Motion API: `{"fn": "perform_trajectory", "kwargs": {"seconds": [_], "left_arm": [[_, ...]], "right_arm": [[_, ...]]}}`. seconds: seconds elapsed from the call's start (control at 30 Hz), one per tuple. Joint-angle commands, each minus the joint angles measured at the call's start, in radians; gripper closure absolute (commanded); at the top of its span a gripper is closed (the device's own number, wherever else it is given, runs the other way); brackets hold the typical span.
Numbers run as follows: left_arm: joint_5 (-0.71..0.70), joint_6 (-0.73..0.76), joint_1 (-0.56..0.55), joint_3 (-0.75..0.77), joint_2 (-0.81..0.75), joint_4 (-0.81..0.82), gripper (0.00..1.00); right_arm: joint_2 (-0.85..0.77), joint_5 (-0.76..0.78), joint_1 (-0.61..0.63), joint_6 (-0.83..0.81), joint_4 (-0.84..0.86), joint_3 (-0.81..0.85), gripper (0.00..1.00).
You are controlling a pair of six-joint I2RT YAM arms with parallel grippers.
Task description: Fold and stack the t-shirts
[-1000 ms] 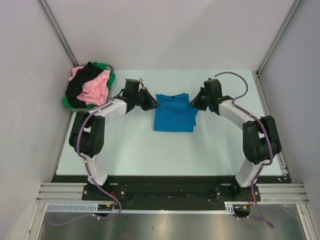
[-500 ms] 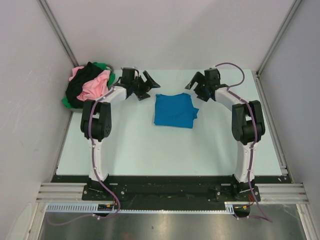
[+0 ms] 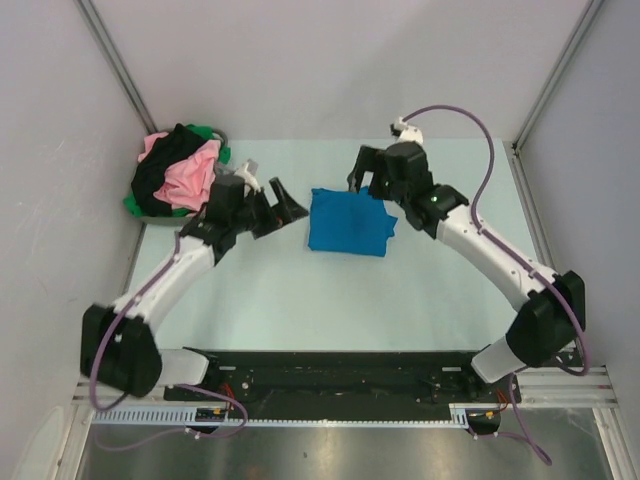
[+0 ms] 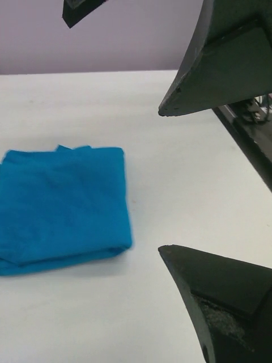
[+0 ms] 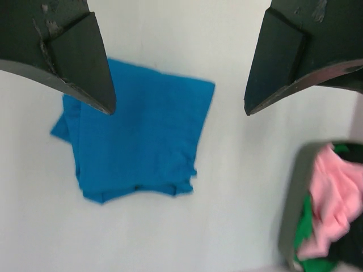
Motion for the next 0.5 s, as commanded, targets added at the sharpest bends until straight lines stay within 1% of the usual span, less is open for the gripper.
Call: {"fn": "perform_trajectory", "kwargs": {"seconds": [0.0, 0.03, 0.07, 0.1, 0.13, 0.17, 0.2, 0.27, 0.33, 0.37, 0.4, 0.47], "left_arm": [[-0.097, 0.082, -0.009, -0.212, -0.246, -0.046, 0.0], [-0.114, 0.107, -0.011, -0.267, -0.334, -0.081, 0.0], [-0.153, 0.119, -0.012, -0.29, -0.385, -0.104, 0.0], [-0.175, 0.13, -0.011, -0.31, -0.428, -0.157, 0.0], [-0.189, 0.142, -0.012, -0.344, -0.47, -0.178, 0.0], [-0.201, 0.156, -0.014, -0.356, -0.557, -0.198, 0.0], [-0.242, 0.17, -0.014, -0.366, -0.593, -0.252, 0.0], [-0.283, 0.18, -0.017, -0.386, -0.701, -0.297, 0.0], [-0.345, 0.17, -0.017, -0.389, -0.763, -0.354, 0.0], [-0.346, 0.168, -0.021, -0.389, -0.812, -0.353, 0.0], [-0.33, 0.171, -0.021, -0.38, -0.829, -0.345, 0.0], [-0.353, 0.165, -0.021, -0.351, -0.846, -0.368, 0.0]], "right_arm": [[-0.09, 0.286, 0.147, -0.078, -0.122, -0.161, 0.0], [-0.124, 0.313, 0.177, -0.083, -0.118, -0.191, 0.0], [-0.136, 0.34, 0.222, -0.078, -0.12, -0.22, 0.0], [-0.147, 0.381, 0.245, -0.074, -0.121, -0.266, 0.0], [-0.17, 0.394, 0.26, -0.07, -0.12, -0.292, 0.0], [-0.178, 0.423, 0.297, -0.067, -0.12, -0.311, 0.0], [-0.195, 0.446, 0.316, -0.06, -0.123, -0.344, 0.0], [-0.239, 0.501, 0.359, -0.049, -0.126, -0.372, 0.0], [-0.294, 0.527, 0.38, -0.05, -0.135, -0.409, 0.0], [-0.319, 0.566, 0.403, -0.052, -0.111, -0.435, 0.01], [-0.343, 0.574, 0.411, -0.054, -0.102, -0.458, 0.0], [-0.397, 0.603, 0.419, -0.072, -0.085, -0.466, 0.01]]}}
